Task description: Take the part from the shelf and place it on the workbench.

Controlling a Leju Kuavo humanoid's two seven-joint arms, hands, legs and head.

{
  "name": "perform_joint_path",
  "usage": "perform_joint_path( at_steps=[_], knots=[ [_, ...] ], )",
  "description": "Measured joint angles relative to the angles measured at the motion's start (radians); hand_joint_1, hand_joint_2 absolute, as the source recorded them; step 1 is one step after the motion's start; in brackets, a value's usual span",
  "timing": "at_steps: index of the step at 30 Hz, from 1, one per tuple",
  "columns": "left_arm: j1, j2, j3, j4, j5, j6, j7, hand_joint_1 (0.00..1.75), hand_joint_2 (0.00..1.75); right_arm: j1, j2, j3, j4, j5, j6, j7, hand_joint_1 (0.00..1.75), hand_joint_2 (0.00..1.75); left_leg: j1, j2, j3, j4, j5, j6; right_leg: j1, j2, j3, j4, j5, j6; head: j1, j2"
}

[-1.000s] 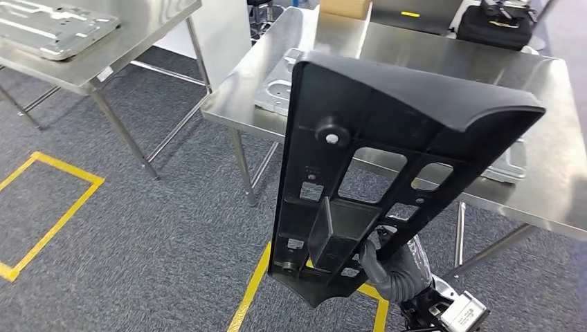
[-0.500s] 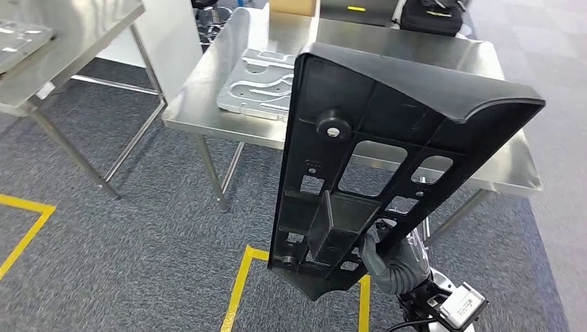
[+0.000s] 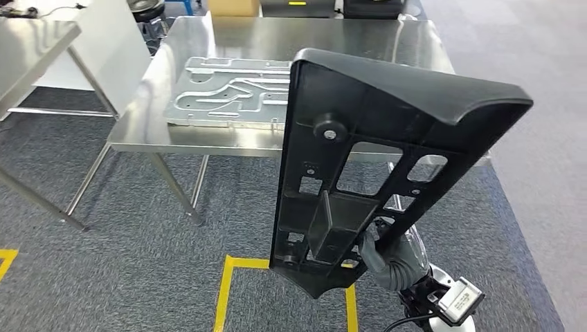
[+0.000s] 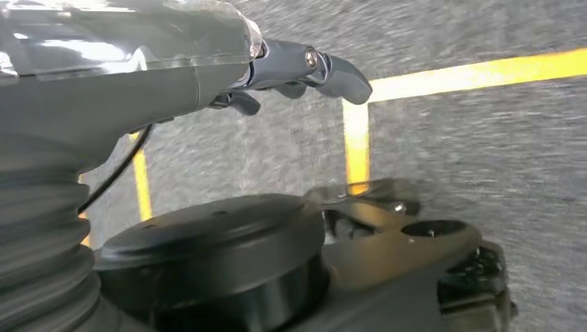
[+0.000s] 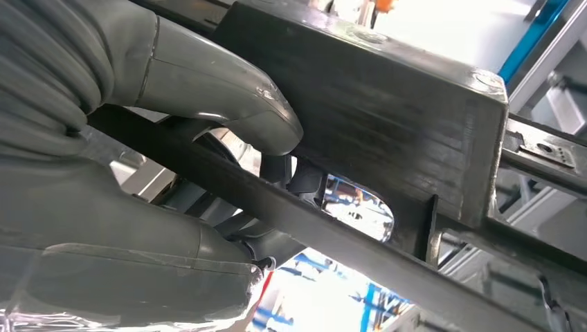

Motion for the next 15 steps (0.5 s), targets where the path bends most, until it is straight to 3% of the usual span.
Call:
perform_joint_path(
  at_steps=[1,2,4,5,7,9,11,13,15],
  knots=[
    [-0.001,0.0,0.001,0.0,0.0,0.0,-0.001,0.0,1.75,0.0,0.0,0.0,0.003,-0.001,0.0,0.0,1.75,1.75,0.0,-0.001,-0.002,-0.003,0.018,0.001,0.0,0.013,0.001,0.001,0.0,0.0,0.0,0.0],
    [-0.001,0.0,0.001,0.0,-0.001,0.0,-0.001,0.0,1.75,0.0,0.0,0.0,0.005,-0.002,0.0,0.0,1.75,1.75,0.0,-0.005,0.014,-0.046,0.054,0.004,0.0,0.027,0.003,0.001,0.0,0.001,0.0,0.0],
    [0.0,0.001,0.001,0.0,-0.001,0.0,-0.002,0.0,1.75,-0.001,0.0,0.0,0.009,-0.004,-0.001,-0.001,1.75,1.75,0.002,-0.041,0.073,-0.189,0.132,0.011,0.001,0.054,0.005,0.005,-0.002,0.005,0.0,0.0],
    [0.002,0.001,0.002,0.0,-0.001,0.0,-0.003,0.0,1.75,-0.002,0.0,0.0,0.01,-0.004,-0.002,-0.002,1.75,1.75,0.003,-0.06,0.094,-0.242,0.152,0.014,0.001,0.067,0.003,0.007,-0.002,0.01,0.0,0.0],
    [0.003,0.001,0.003,0.0,-0.001,0.001,-0.007,0.0,1.75,-0.004,0.0,0.0,0.014,-0.005,-0.003,-0.002,1.75,1.75,0.002,-0.077,0.107,-0.279,0.156,0.018,0.0,0.088,-0.005,0.009,0.001,0.023,0.0,0.0],
    [0.001,0.0,0.004,0.0,0.0,0.002,-0.01,0.0,1.75,-0.005,-0.001,0.0,0.018,-0.005,-0.003,-0.004,1.75,1.75,0.002,-0.057,0.109,-0.287,0.161,0.03,-0.004,0.099,-0.012,0.009,0.004,0.036,0.0,0.0],
    [0.0,-0.001,0.005,0.0,0.0,0.003,-0.011,0.0,1.75,-0.011,-0.003,0.001,0.022,-0.006,-0.003,-0.01,1.75,1.75,0.005,-0.035,0.111,-0.295,0.168,0.043,-0.003,0.057,-0.034,0.049,-0.023,0.046,0.0,0.0],
    [0.002,-0.002,0.006,0.0,0.002,0.004,-0.011,0.0,1.75,-0.02,-0.003,0.002,0.026,-0.006,-0.007,-0.018,1.75,1.75,0.004,-0.015,0.11,-0.298,0.168,0.049,-0.003,-0.005,-0.092,0.17,-0.087,0.054,0.0,0.0],
    [0.005,-0.002,0.008,0.0,0.003,0.006,-0.01,0.0,1.75,-0.024,-0.003,0.003,0.033,-0.002,-0.015,-0.022,1.75,1.75,0.001,0.002,0.109,-0.297,0.168,0.051,-0.007,-0.026,-0.147,0.284,-0.127,0.062,0.0,0.0]
  ],
)
